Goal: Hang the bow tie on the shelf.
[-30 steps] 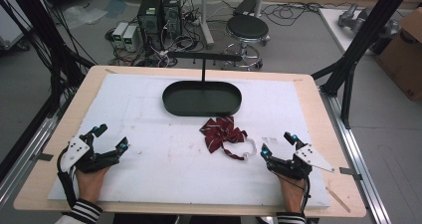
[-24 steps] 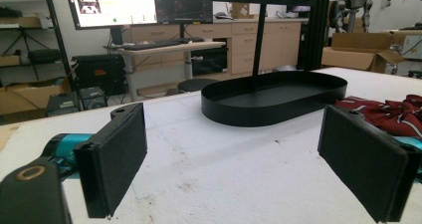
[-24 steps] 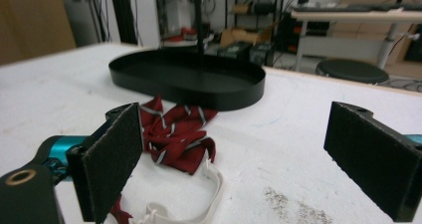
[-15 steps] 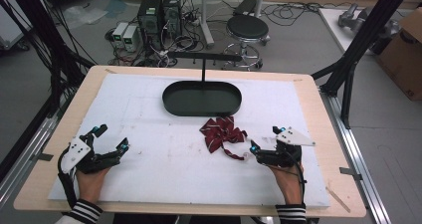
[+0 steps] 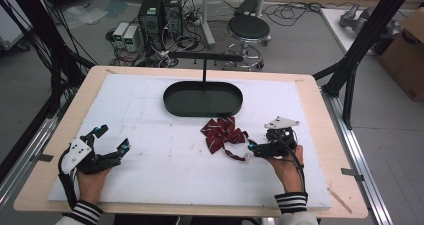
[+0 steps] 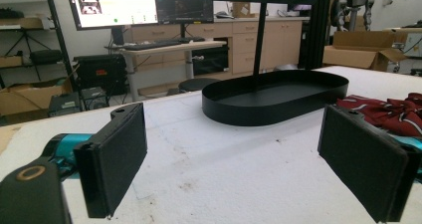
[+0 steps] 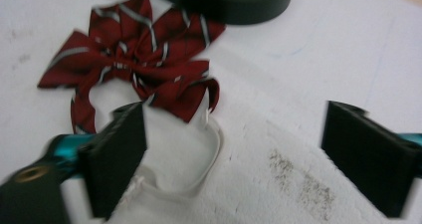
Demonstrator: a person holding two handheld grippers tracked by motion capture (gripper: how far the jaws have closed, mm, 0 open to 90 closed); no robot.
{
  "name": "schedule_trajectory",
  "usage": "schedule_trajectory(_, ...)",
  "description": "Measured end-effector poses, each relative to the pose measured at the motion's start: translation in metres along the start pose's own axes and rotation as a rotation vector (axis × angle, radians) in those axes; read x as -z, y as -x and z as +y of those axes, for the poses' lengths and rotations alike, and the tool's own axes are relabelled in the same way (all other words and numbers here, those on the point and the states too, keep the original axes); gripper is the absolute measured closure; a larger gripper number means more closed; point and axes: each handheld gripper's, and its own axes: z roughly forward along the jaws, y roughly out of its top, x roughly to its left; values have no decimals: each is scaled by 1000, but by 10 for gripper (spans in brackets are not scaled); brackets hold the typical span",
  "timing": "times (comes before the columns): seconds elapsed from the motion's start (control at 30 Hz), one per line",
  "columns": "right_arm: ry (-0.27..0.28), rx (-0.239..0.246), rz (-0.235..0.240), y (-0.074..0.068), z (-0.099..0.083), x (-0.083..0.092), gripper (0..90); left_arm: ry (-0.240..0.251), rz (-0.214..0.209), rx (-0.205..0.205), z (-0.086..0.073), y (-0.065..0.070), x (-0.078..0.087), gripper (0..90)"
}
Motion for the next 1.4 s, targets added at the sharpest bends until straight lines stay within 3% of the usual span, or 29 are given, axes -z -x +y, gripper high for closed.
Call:
schedule_trajectory(0.1, -26, 29, -9, -1, 3, -3, 168, -4, -1, 2, 0, 0, 0, 125)
schedule_trajectory(0.27, -93, -5, 3, 2, 8, -11, 176, -5, -2, 0, 0, 0, 0, 125)
schedule_trajectory(0.33, -133, -20, 4, 4, 10, -15, 251, -6, -3, -3, 0, 0, 0, 125)
schedule_trajectory(0.43, -165, -25, 12, 4, 11, -18, 290, -7, -4, -2, 0, 0, 0, 125)
schedule_trajectory(0.53, -222, -49, 23, 4, 11, -23, 409, -6, -4, -3, 0, 0, 0, 125)
schedule_trajectory(0.83, -318, -48, 17, 4, 12, -31, 532, -6, -5, -6, 0, 0, 0, 125)
schedule_trajectory(0.87, -347, -45, 21, 3, 16, -32, 553, -7, -6, -7, 0, 0, 0, 125)
schedule_trajectory(1.33, -420, -55, 24, 0, 21, -41, 700, -7, -8, 0, 0, 0, 0, 125)
schedule_trajectory(1.4, -428, -73, 37, 1, 22, -42, 780, -7, -8, 0, 0, 0, 0, 125)
